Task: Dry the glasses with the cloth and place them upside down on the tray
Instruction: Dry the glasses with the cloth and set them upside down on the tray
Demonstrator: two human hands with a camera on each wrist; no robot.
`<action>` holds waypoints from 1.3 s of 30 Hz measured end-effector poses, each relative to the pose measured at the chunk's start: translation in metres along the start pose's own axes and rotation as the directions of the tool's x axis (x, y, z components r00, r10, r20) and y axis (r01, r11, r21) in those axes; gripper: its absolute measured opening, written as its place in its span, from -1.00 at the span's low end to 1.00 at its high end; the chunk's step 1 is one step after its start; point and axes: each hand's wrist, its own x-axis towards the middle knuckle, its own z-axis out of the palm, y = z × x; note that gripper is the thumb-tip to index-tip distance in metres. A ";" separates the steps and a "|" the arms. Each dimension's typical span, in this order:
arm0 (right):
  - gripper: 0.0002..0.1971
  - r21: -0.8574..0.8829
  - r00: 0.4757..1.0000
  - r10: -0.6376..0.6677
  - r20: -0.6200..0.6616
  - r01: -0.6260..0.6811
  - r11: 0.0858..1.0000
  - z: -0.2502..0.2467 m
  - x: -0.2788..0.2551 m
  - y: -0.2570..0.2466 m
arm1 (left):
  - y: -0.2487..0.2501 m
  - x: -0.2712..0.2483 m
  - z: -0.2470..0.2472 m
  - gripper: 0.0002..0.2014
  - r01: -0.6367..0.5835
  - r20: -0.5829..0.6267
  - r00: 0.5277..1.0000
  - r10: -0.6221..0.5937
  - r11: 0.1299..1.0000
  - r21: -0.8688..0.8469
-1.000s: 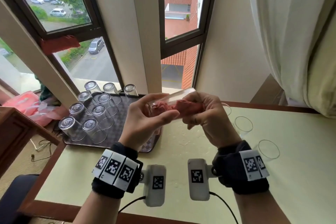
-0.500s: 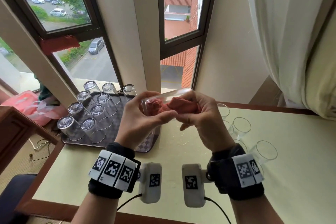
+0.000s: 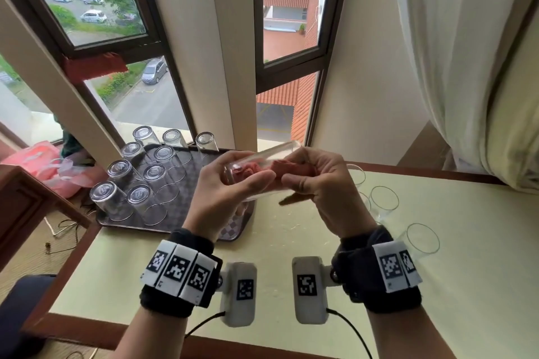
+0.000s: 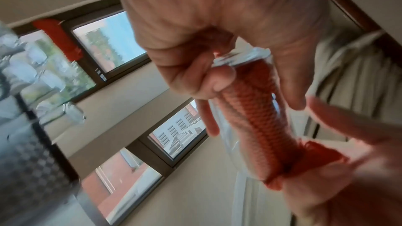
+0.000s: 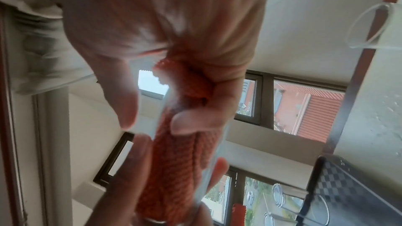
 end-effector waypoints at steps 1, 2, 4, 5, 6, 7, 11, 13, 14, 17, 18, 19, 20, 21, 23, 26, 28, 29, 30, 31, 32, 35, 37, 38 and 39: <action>-0.83 -0.017 1.000 0.023 -0.006 -0.023 1.000 -0.001 -0.001 0.001 | 0.001 -0.002 0.000 -0.32 -0.044 0.010 0.999 0.043 0.999 0.025; -0.68 -0.032 0.999 0.043 -0.003 -0.043 0.999 -0.001 -0.002 0.001 | 0.000 -0.002 0.000 -0.25 -0.075 0.025 0.997 0.073 0.996 0.056; -0.55 -0.042 0.999 0.042 -0.024 -0.043 0.998 -0.002 -0.002 0.002 | -0.003 -0.003 0.001 -0.19 -0.097 0.044 0.995 0.093 0.991 0.096; -0.58 -0.039 0.999 0.022 -0.047 -0.024 0.999 -0.004 -0.002 0.003 | -0.004 -0.003 0.002 -0.19 -0.101 0.048 0.994 0.097 0.990 0.095; -0.64 -0.030 0.998 -0.002 -0.067 0.000 1.000 -0.005 -0.002 0.003 | -0.004 -0.004 0.004 -0.18 -0.099 0.053 0.994 0.095 0.992 0.078; -0.71 -0.016 0.996 -0.026 -0.083 0.025 1.000 -0.004 -0.002 0.002 | -0.005 -0.003 0.005 -0.17 -0.084 0.057 0.995 0.081 0.995 0.051; -0.71 0.038 0.993 -0.088 -0.079 0.091 0.995 -0.008 -0.003 -0.003 | 0.002 0.000 0.007 -0.15 0.036 0.080 0.996 -0.034 0.999 -0.028; -0.68 0.010 0.995 -0.085 -0.047 0.085 0.996 -0.009 -0.002 -0.005 | 0.001 0.002 0.006 -0.15 0.028 0.062 0.998 -0.026 0.999 -0.022; -0.75 -0.004 0.998 -0.067 -0.017 0.067 0.998 -0.010 -0.002 -0.004 | 0.001 0.002 0.006 -0.17 -0.002 0.050 0.999 0.002 1.000 -0.008; -0.60 -0.022 1.000 0.024 0.008 -0.024 0.999 -0.011 -0.005 -0.004 | 0.000 0.001 0.002 -0.10 -0.120 0.063 0.992 0.114 0.987 0.105; -0.54 -0.024 0.999 0.032 -0.001 -0.032 0.999 -0.012 -0.004 -0.004 | -0.001 0.000 0.002 -0.10 -0.153 0.079 0.987 0.142 0.975 0.164; -0.53 -0.033 0.999 0.024 -0.030 -0.025 0.999 -0.012 -0.004 -0.003 | -0.001 -0.001 0.003 -0.15 -0.181 0.084 0.982 0.167 0.961 0.210; -0.56 -0.034 0.998 0.001 -0.055 -0.003 0.999 -0.012 -0.003 -0.003 | -0.003 -0.001 0.003 -0.20 -0.196 0.085 0.980 0.181 0.954 0.226; -0.62 -0.023 0.997 -0.019 -0.081 0.017 1.000 -0.011 -0.003 -0.002 | -0.005 -0.001 0.005 -0.22 -0.192 0.084 0.980 0.178 0.959 0.209; -0.76 0.033 0.990 -0.056 -0.133 0.061 0.998 -0.009 -0.003 -0.002 | -0.007 0.001 0.006 -0.18 -0.105 0.100 0.990 0.096 0.991 0.088; -0.62 0.054 0.988 -0.058 -0.140 0.067 0.996 -0.006 -0.003 -0.001 | -0.005 0.003 0.006 -0.26 0.056 0.102 0.993 -0.053 0.998 -0.028; -0.60 -0.023 0.993 -0.076 -0.090 0.075 0.997 -0.003 -0.002 -0.001 | -0.004 0.003 0.004 -0.34 0.057 0.066 0.996 -0.055 0.998 -0.035; -0.65 -0.065 0.996 -0.076 -0.050 0.072 0.995 -0.003 -0.001 -0.001 | -0.003 0.003 0.003 -0.32 0.029 0.040 0.999 -0.028 0.999 -0.025; -0.73 -0.081 0.998 -0.058 -0.005 0.057 0.995 -0.003 0.000 -0.001 | -0.003 0.003 0.001 -0.26 -0.008 0.023 1.000 0.008 1.000 -0.002; -0.78 -0.073 1.000 -0.028 0.014 0.029 0.997 -0.003 0.000 -0.003 | -0.003 0.003 -0.001 -0.19 -0.047 0.016 0.999 0.046 0.998 0.040; -0.71 -0.060 1.000 -0.001 0.015 0.001 0.998 -0.004 0.001 -0.003 | -0.005 0.003 -0.003 -0.15 -0.085 0.022 0.996 0.083 0.992 0.094; -0.74 -0.073 0.998 -0.033 -0.057 0.029 0.997 -0.002 0.003 -0.006 | -0.006 0.003 -0.003 -0.18 -0.111 0.039 0.994 0.106 0.980 0.163; -0.76 -0.065 0.993 -0.064 -0.103 0.057 0.996 0.000 0.003 -0.005 | -0.007 0.006 -0.004 -0.16 0.005 0.092 0.996 -0.012 0.997 0.074; -0.72 -0.039 0.992 -0.063 -0.113 0.059 0.997 0.001 0.004 -0.004 | -0.005 0.006 -0.004 -0.17 0.073 0.131 0.989 -0.076 0.997 0.030; -0.69 -0.012 0.991 -0.057 -0.120 0.056 0.998 0.001 0.004 -0.003 | -0.005 0.006 -0.004 -0.21 0.127 0.160 0.979 -0.126 0.992 0.003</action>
